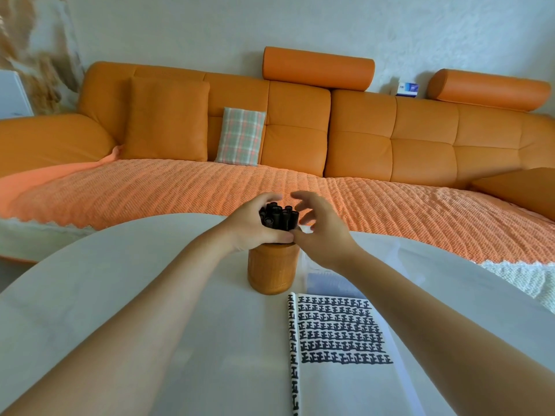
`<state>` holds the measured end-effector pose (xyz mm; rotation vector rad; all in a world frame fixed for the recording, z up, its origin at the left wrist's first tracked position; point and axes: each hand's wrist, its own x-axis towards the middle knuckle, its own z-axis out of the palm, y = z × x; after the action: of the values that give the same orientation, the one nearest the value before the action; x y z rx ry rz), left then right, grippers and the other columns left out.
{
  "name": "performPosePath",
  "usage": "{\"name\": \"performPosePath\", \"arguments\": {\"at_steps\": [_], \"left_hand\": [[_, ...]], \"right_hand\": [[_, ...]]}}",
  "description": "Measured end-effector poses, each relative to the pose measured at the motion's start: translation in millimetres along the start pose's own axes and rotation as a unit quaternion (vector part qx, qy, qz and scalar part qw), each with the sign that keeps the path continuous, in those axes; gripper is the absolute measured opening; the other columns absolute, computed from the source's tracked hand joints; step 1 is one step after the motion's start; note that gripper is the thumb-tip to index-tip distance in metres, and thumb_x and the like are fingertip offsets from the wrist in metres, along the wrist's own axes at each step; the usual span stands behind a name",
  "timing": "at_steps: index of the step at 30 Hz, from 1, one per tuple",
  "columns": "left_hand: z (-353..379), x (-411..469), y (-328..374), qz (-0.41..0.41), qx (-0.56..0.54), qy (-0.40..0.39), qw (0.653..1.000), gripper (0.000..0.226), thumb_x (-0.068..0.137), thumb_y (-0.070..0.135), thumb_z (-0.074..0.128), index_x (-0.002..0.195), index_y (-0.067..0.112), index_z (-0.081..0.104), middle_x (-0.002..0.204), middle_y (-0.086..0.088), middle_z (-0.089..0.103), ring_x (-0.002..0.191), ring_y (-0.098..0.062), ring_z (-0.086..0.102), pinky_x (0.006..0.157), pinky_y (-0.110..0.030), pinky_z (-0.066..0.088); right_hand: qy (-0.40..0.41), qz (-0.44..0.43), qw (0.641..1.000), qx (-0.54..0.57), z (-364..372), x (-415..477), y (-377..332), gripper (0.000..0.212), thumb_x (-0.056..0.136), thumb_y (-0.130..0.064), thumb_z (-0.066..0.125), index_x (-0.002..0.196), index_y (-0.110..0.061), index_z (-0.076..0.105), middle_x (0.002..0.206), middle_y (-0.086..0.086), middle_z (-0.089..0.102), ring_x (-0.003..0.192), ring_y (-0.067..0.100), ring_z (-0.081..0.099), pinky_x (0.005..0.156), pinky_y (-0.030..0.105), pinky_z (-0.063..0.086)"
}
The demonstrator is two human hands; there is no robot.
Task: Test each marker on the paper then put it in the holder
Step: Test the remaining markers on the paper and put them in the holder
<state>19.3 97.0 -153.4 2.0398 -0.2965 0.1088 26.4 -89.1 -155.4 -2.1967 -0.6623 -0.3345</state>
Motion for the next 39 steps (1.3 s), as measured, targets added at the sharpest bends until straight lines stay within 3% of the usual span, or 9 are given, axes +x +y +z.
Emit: {"name": "performPosePath", "arguments": {"at_steps": [6, 11, 13, 16, 22, 25, 28, 33, 39], "left_hand": [[1.7, -1.2, 5.4, 0.057, -0.029, 0.066, 0.996, 0.069, 0.070, 0.026, 0.086, 0.131, 0.037, 0.053, 0.123, 0.014, 0.061, 0.113, -0.005, 0.057, 0.095, -0.025, 0.048], [5.1, 1.9, 13.2, 0.072, 0.144, 0.062, 0.985, 0.061, 0.081, 0.054, 0.068, 0.134, 0.027, 0.056, 0.142, 0.018, 0.039, 0.129, -0.002, 0.037, 0.105, -0.028, 0.032], [7.5, 0.8, 17.9, 0.094, 0.175, 0.075, 0.977, 0.055, 0.088, 0.058, 0.057, 0.136, 0.031, 0.054, 0.144, 0.017, 0.040, 0.133, -0.004, 0.035, 0.107, -0.033, 0.032], [14.2, -1.2, 24.5, 0.120, 0.286, 0.037, 0.950, 0.050, 0.093, 0.059, 0.046, 0.138, 0.038, 0.049, 0.144, 0.017, 0.043, 0.134, -0.007, 0.036, 0.106, -0.038, 0.036], [21.4, -1.1, 18.6, 0.149, 0.334, 0.125, 0.922, 0.034, 0.092, 0.050, 0.054, 0.116, 0.028, 0.064, 0.127, 0.013, 0.054, 0.121, -0.012, 0.044, 0.089, -0.029, 0.041], [18.2, -3.9, 17.9, 0.158, 0.338, 0.154, 0.915, 0.051, 0.080, 0.061, 0.063, 0.121, 0.030, 0.060, 0.133, 0.011, 0.050, 0.121, -0.015, 0.045, 0.090, -0.034, 0.043], [13.5, -5.9, 20.0, 0.070, 0.306, 0.081, 0.946, 0.077, 0.068, 0.069, 0.070, 0.133, 0.036, 0.047, 0.134, 0.012, 0.047, 0.116, -0.014, 0.050, 0.088, -0.034, 0.046], [24.5, -7.1, 19.1, 0.055, 0.258, 0.088, 0.961, 0.081, 0.065, 0.063, 0.077, 0.134, 0.033, 0.046, 0.131, 0.010, 0.052, 0.114, -0.013, 0.052, 0.086, -0.027, 0.041], [32.6, -10.2, 20.7, 0.054, 0.316, 0.115, 0.940, 0.089, 0.069, 0.071, 0.068, 0.143, 0.031, 0.035, 0.144, 0.008, 0.045, 0.127, -0.018, 0.047, 0.096, -0.035, 0.042]], "right_hand": [[-0.051, 0.000, 0.998, -0.024, -3.6, 1.6, 0.1, 0.048, 0.095, -0.021, 0.061, 0.141, -0.031, 0.052, 0.116, -0.007, 0.065, 0.109, 0.014, 0.056, 0.094, 0.033, 0.046], [-0.113, 0.059, 0.992, -0.009, -21.0, 4.7, 0.8, 0.053, 0.102, -0.019, 0.047, 0.152, -0.026, 0.030, 0.127, -0.011, 0.058, 0.108, 0.012, 0.060, 0.089, 0.026, 0.046], [-0.117, 0.078, 0.989, -0.050, -33.0, 6.6, 7.9, 0.044, 0.100, -0.012, 0.046, 0.141, -0.028, 0.047, 0.114, -0.012, 0.066, 0.100, 0.012, 0.065, 0.080, 0.027, 0.052], [-0.217, 0.117, 0.950, -0.193, -47.9, 6.2, 23.5, 0.029, 0.099, -0.015, 0.052, 0.119, -0.030, 0.067, 0.113, -0.010, 0.070, 0.103, 0.012, 0.063, 0.094, 0.033, 0.050], [-0.336, 0.165, 0.897, -0.235, -48.6, -4.4, 38.9, 0.029, 0.098, -0.020, 0.055, 0.123, -0.024, 0.069, 0.128, -0.008, 0.066, 0.119, 0.015, 0.058, 0.105, 0.028, 0.039], [-0.350, 0.161, 0.891, -0.242, -46.9, -3.9, 42.0, 0.029, 0.098, -0.021, 0.054, 0.119, -0.028, 0.072, 0.127, -0.009, 0.066, 0.117, 0.013, 0.058, 0.104, 0.027, 0.039], [-0.365, 0.153, 0.884, -0.246, -46.5, -2.2, 42.4, 0.028, 0.098, -0.023, 0.054, 0.118, -0.028, 0.072, 0.126, -0.008, 0.066, 0.114, 0.014, 0.058, 0.097, 0.025, 0.039], [-0.374, 0.138, 0.881, -0.254, -43.2, 0.1, 44.6, 0.028, 0.097, -0.016, 0.051, 0.110, -0.028, 0.073, 0.121, -0.005, 0.068, 0.111, 0.018, 0.061, 0.102, 0.033, 0.045], [-0.279, 0.132, 0.935, -0.176, -52.2, 0.7, 43.2, 0.018, 0.090, -0.019, 0.069, 0.107, -0.028, 0.069, 0.101, -0.011, 0.068, 0.098, 0.015, 0.064, 0.085, 0.030, 0.052]]}}
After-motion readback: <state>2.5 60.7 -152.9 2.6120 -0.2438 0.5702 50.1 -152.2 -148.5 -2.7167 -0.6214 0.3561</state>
